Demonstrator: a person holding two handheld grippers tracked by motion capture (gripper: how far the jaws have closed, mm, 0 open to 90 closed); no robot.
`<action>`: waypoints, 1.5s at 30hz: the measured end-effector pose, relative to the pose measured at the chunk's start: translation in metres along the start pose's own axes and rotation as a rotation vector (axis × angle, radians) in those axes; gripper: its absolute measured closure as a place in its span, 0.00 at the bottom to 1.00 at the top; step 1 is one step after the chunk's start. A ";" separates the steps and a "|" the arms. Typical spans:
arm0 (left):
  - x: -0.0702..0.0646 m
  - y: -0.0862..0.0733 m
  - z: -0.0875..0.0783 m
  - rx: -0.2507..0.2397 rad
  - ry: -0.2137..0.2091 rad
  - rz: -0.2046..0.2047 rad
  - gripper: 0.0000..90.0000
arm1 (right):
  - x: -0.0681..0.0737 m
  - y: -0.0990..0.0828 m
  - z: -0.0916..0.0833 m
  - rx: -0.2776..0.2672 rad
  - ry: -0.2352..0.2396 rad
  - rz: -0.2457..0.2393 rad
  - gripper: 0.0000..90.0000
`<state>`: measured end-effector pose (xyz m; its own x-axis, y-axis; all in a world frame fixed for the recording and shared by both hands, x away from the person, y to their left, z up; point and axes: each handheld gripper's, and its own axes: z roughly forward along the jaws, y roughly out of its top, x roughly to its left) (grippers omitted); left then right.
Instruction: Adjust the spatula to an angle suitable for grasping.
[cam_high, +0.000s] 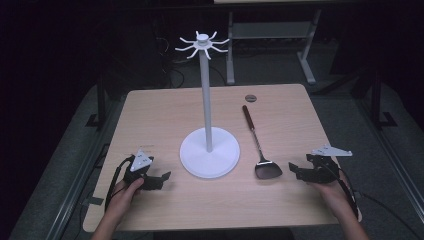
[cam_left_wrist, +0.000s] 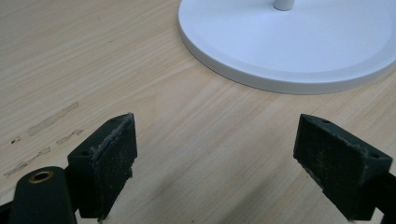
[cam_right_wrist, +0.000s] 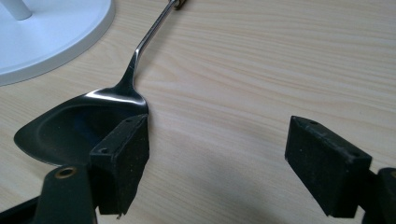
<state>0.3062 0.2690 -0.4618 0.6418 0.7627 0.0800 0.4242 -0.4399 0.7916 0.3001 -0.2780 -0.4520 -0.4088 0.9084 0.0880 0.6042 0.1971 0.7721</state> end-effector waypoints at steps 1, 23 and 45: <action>0.000 0.000 0.000 0.000 0.000 0.001 0.14 | 0.000 0.000 0.000 0.000 0.000 0.000 0.24; -0.004 0.002 0.000 -0.003 -0.006 0.008 0.14 | 0.014 0.017 -0.006 -0.014 0.092 0.039 0.29; -0.005 0.003 0.000 -0.006 -0.011 0.015 0.14 | 0.039 0.051 0.016 0.043 0.189 -0.044 0.96</action>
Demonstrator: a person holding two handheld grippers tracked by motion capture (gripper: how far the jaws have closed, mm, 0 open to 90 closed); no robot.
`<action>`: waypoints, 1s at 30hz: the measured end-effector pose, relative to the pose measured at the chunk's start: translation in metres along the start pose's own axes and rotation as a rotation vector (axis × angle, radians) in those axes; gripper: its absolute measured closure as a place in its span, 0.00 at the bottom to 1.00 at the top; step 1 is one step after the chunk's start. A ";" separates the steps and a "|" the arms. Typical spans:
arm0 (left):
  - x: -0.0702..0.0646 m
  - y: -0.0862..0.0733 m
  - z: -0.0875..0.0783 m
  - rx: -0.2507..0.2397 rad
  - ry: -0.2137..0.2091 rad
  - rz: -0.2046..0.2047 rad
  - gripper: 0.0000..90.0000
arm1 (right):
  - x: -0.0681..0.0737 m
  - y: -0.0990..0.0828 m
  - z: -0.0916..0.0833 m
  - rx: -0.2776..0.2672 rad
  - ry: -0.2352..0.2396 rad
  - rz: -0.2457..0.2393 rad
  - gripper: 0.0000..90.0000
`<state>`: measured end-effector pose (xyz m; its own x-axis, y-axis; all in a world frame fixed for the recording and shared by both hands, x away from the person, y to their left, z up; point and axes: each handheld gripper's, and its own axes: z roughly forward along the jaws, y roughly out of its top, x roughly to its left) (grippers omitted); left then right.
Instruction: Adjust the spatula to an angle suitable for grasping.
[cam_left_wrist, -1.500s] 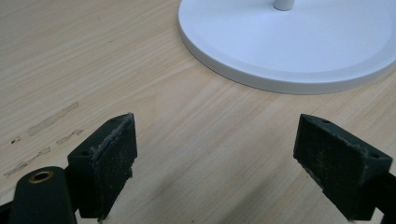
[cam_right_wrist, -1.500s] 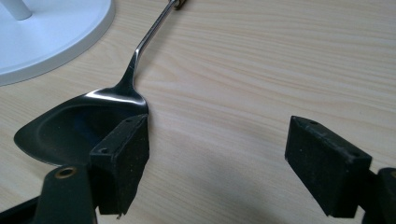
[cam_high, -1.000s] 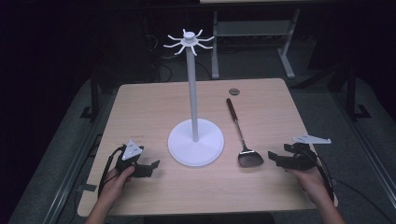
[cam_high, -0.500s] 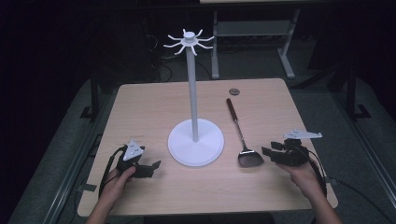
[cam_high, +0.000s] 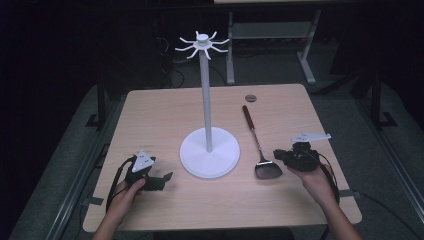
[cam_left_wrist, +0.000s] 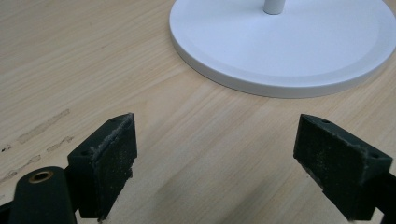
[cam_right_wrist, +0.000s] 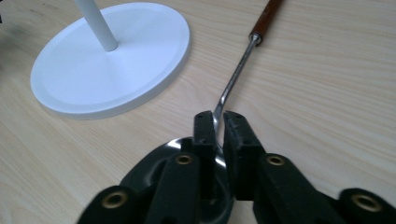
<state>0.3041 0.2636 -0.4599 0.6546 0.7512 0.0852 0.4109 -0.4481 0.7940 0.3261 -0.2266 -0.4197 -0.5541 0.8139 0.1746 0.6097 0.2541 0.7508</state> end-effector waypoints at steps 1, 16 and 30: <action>0.000 0.000 0.000 0.000 0.001 -0.002 0.14 | 0.001 0.002 0.001 0.002 0.001 -0.003 0.99; 0.000 0.000 -0.001 -0.006 0.000 -0.018 0.14 | 0.015 0.028 0.031 0.047 0.068 -0.038 1.00; 0.000 0.000 -0.001 0.007 0.001 -0.006 0.14 | 0.015 0.037 0.067 0.137 0.065 -0.047 1.00</action>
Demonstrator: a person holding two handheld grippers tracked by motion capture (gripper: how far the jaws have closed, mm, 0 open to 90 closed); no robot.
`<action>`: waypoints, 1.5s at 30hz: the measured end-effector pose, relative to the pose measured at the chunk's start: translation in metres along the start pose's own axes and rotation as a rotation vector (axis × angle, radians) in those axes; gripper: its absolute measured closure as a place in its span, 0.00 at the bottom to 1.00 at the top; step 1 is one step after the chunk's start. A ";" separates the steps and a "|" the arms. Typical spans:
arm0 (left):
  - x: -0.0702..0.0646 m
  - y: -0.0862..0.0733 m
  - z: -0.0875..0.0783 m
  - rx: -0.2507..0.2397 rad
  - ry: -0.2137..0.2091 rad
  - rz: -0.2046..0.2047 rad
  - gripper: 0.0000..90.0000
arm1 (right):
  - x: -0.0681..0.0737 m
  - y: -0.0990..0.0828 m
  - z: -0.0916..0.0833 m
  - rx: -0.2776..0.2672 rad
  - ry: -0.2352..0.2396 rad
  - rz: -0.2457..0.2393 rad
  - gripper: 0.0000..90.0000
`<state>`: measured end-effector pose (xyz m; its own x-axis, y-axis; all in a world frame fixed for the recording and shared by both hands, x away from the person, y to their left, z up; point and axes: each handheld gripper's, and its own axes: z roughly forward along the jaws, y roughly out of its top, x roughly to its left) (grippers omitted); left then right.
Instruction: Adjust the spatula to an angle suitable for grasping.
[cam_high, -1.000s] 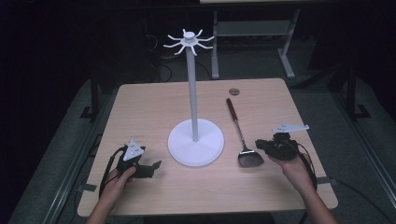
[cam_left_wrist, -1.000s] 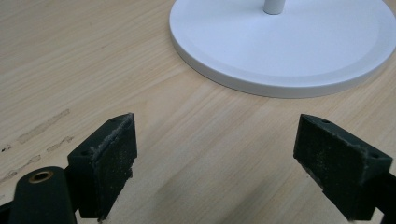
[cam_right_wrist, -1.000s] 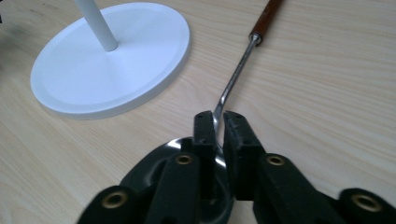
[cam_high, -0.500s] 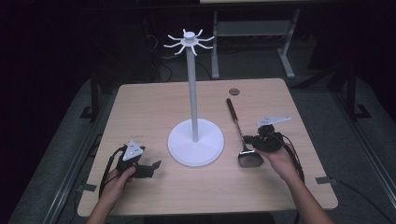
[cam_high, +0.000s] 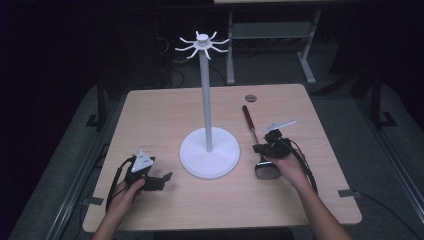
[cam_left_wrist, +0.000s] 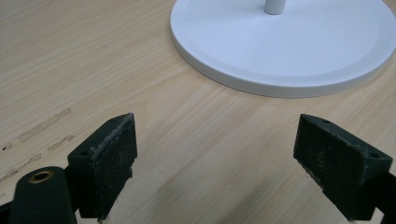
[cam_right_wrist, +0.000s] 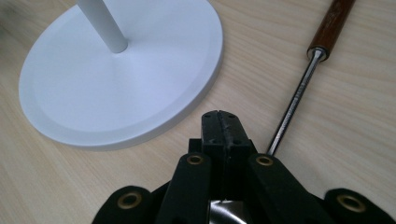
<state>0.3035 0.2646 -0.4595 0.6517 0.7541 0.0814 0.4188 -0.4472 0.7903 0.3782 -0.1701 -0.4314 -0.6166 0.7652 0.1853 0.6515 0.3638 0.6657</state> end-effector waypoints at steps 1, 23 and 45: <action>0.000 0.000 0.001 -0.005 -0.002 -0.001 0.14 | 0.000 0.000 0.000 0.000 0.000 0.000 1.00; -0.001 0.000 0.002 0.001 -0.006 -0.006 0.14 | -0.009 -0.011 0.018 0.112 -0.060 0.018 1.00; -0.001 0.000 0.001 -0.001 -0.006 -0.003 0.14 | -0.025 -0.015 0.010 0.105 -0.120 0.054 1.00</action>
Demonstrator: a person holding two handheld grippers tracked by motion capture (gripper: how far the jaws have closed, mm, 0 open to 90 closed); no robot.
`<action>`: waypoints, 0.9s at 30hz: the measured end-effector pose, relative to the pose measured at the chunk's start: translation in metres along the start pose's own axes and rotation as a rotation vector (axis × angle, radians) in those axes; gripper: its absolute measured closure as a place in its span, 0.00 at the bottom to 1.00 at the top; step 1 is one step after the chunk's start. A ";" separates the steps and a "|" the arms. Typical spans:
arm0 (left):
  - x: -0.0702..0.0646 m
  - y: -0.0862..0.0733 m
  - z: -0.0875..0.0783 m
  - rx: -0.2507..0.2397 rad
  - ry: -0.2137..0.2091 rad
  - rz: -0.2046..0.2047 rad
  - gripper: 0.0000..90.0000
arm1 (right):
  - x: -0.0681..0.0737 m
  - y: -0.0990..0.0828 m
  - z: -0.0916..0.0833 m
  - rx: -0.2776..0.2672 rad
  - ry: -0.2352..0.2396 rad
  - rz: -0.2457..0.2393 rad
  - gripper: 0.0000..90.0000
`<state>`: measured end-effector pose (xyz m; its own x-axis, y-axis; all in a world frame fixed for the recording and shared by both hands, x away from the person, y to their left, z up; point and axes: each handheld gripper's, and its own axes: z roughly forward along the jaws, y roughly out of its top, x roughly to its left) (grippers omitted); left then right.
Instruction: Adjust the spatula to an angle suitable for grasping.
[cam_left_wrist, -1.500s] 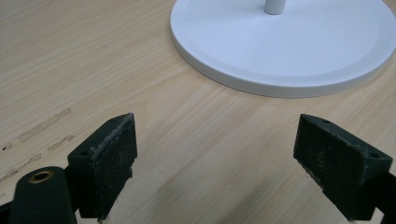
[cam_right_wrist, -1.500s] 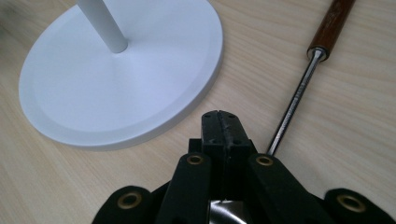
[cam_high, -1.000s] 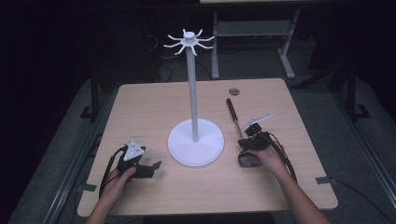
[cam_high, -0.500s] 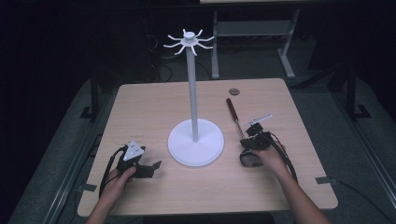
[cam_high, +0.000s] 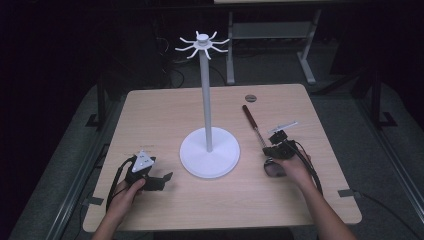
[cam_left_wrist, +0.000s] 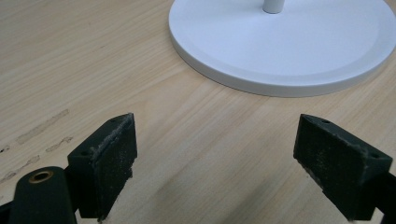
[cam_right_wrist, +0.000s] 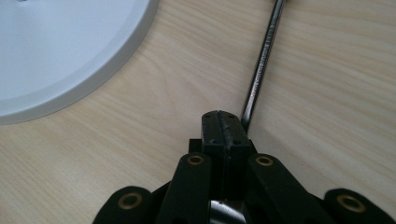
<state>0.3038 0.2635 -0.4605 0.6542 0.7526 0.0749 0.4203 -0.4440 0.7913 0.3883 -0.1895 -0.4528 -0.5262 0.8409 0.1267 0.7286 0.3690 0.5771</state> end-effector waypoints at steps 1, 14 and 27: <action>0.000 0.000 0.000 0.000 0.000 0.001 0.14 | -0.002 0.000 0.000 -0.003 -0.004 -0.004 1.00; 0.000 0.000 0.000 -0.002 0.000 0.004 0.14 | -0.018 -0.004 -0.005 -0.006 -0.039 0.036 1.00; 0.000 0.000 0.000 -0.002 0.000 0.005 0.14 | -0.039 -0.008 -0.012 -0.020 -0.073 0.063 1.00</action>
<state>0.3038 0.2636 -0.4601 0.6561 0.7506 0.0787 0.4157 -0.4464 0.7924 0.3975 -0.2304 -0.4528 -0.4458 0.8890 0.1049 0.7502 0.3070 0.5857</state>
